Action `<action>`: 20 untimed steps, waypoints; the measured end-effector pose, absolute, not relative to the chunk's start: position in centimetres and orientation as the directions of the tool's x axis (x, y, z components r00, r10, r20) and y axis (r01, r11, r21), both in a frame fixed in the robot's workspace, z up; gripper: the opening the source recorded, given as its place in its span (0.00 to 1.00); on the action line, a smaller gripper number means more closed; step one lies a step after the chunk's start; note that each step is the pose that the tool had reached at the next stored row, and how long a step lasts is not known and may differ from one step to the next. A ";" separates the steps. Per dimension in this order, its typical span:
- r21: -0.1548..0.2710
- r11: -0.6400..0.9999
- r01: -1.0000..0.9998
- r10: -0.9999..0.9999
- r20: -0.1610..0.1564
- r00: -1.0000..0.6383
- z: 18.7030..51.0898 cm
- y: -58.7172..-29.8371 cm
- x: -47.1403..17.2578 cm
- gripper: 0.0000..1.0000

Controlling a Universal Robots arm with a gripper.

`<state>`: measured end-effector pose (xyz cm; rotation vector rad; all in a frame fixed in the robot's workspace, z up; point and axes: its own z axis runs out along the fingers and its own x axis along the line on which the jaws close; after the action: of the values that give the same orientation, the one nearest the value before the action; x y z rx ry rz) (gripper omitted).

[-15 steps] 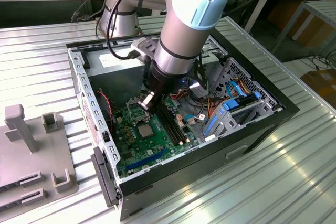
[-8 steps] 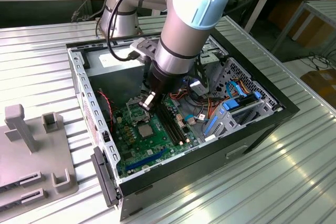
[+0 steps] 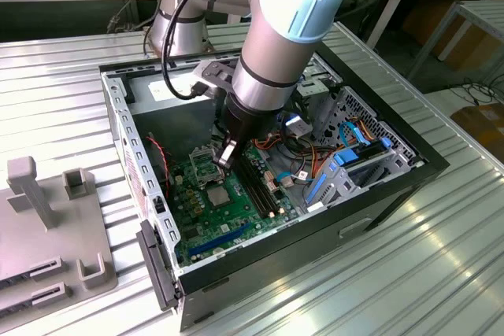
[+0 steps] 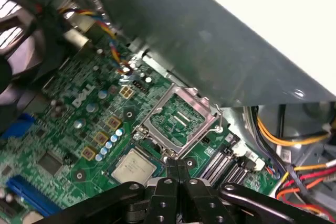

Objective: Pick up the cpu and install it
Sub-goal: 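Close the cpu cover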

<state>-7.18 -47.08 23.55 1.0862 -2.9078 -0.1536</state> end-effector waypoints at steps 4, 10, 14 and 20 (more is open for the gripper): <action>0.107 0.726 -0.679 -0.683 -0.005 -0.731 23.5 -47.0 -6.8 0.11; 0.110 0.724 -0.681 -0.685 -0.009 -0.729 23.5 -46.2 -5.7 0.11; 0.111 0.720 -0.685 -0.688 -0.010 -0.725 23.5 -45.3 -5.4 0.11; 0.112 0.712 -0.693 -0.696 -0.011 -0.718 23.4 -44.6 -5.2 0.11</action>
<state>-5.23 -44.57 23.41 1.1671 -2.8770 -0.1685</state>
